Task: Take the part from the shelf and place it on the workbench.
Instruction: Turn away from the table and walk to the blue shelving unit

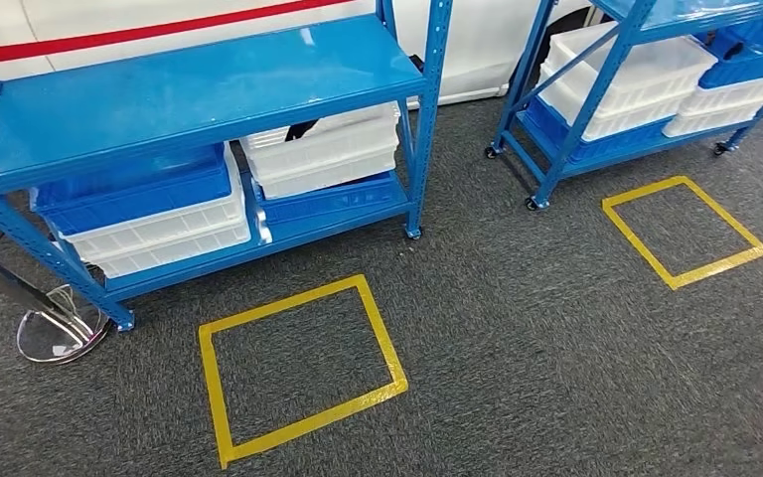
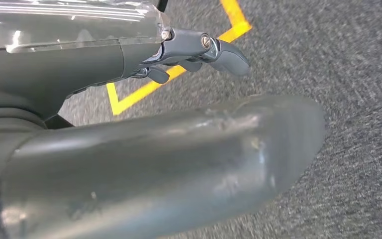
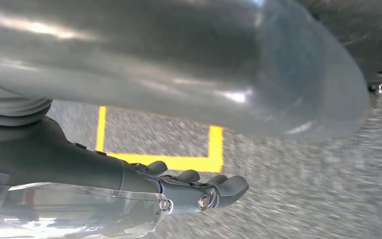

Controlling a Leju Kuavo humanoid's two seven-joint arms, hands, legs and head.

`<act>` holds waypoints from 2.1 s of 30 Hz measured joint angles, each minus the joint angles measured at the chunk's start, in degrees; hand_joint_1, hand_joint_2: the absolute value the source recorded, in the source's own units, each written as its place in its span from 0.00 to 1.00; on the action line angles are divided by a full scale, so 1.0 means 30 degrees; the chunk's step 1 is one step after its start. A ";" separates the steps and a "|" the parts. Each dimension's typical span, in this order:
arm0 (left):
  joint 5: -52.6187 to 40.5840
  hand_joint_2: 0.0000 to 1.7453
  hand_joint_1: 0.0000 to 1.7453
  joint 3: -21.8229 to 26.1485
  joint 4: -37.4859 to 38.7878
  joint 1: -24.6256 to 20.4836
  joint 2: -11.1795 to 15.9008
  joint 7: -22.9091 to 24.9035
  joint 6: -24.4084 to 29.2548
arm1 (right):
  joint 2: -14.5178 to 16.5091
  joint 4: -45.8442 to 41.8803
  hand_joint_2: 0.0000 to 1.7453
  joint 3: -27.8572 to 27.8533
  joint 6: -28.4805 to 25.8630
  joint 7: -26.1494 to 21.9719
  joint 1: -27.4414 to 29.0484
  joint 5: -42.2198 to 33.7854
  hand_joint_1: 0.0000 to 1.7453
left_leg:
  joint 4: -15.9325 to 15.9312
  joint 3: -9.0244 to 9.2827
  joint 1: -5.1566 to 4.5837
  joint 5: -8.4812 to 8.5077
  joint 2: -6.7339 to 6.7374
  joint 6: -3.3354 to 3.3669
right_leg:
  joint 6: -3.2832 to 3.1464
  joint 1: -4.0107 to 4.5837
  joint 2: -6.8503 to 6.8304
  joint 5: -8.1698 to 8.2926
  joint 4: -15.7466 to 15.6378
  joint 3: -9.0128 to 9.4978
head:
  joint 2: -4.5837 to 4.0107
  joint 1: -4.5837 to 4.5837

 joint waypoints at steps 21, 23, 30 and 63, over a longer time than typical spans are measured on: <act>0.0816 0.00 0.00 0.0000 -0.0044 0.0038 -0.0045 -0.0716 0.0324 | 0.0160 -0.0282 0.00 -0.0047 0.0122 -0.0029 -0.0136 -0.0029 0.00 | 0.0250 -0.0912 -0.0093 0.0367 0.2305 -0.0143 | -0.0592 0.0417 -0.2162 0.0152 -0.1569 0.1510 | 0.0002 -0.0149; 0.0825 0.00 0.00 -0.0004 -0.0049 -0.0007 -0.0078 -0.0734 0.0326 | 0.0177 -0.0346 0.00 -0.0113 0.0124 -0.0062 -0.0162 -0.0013 0.00 | 0.0036 -0.0760 0.0027 0.0492 0.2177 0.0064 | -0.0398 0.0325 -0.1353 -0.0650 -0.0309 0.0962 | 0.0003 -0.0070; 0.0854 0.00 0.00 -0.0007 -0.0056 -0.0045 -0.0091 -0.0743 0.0328 | 0.0188 -0.0453 0.00 -0.0339 0.0142 -0.0067 -0.0048 -0.0009 0.00 | 0.0028 -0.0396 0.0039 0.0129 0.1559 0.0032 | -0.0204 0.0092 -0.0716 0.0329 0.0774 -0.0387 | 0.0000 -0.0014; 0.1974 0.00 0.00 -0.0013 -0.0093 -0.0057 -0.0211 -0.0739 0.0725 | 0.0424 -0.1521 0.00 -0.0767 0.1226 -0.0065 0.0294 0.0000 0.00 | -0.0260 0.2043 -0.0084 -0.2067 0.1269 -0.0045 | -0.0368 0.0295 -0.0698 0.2132 -0.0642 -0.1857 | 0.0000 -0.0111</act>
